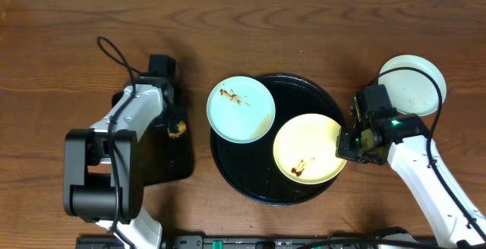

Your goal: Clean dirty plates on tray and stack at the side

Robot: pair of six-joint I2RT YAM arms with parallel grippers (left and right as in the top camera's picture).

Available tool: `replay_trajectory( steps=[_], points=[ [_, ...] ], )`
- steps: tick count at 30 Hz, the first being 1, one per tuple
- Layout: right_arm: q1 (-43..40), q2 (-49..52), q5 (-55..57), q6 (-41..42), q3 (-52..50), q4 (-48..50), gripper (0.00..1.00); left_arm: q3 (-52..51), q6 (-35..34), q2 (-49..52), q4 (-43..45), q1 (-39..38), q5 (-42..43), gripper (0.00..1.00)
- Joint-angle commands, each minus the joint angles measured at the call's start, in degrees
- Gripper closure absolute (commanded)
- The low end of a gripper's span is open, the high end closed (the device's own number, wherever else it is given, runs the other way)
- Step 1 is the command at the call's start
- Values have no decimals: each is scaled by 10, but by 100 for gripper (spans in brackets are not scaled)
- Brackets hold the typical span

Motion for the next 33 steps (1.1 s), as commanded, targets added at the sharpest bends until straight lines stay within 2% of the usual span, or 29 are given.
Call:
replay_trajectory(
  steps=[1,6,10,17,27,33],
  points=[
    [-6,2,-5,-8,-1,2,98,-14,17,23,-12,-9,28,93],
    [-6,2,-5,-8,-1,4,98,-8,-49,8,-29,-2,-30,93],
    [-6,2,-5,-8,-1,4,98,15,-70,-27,-73,0,-82,93],
    [-6,2,-5,-12,-2,5,98,23,-114,-106,-106,0,-89,92],
    [-5,61,-7,-21,-19,47,98,23,-104,-193,-109,-1,50,93],
    [-4,118,-10,-21,-22,79,98,23,-62,-233,-105,-2,248,93]
  ],
)
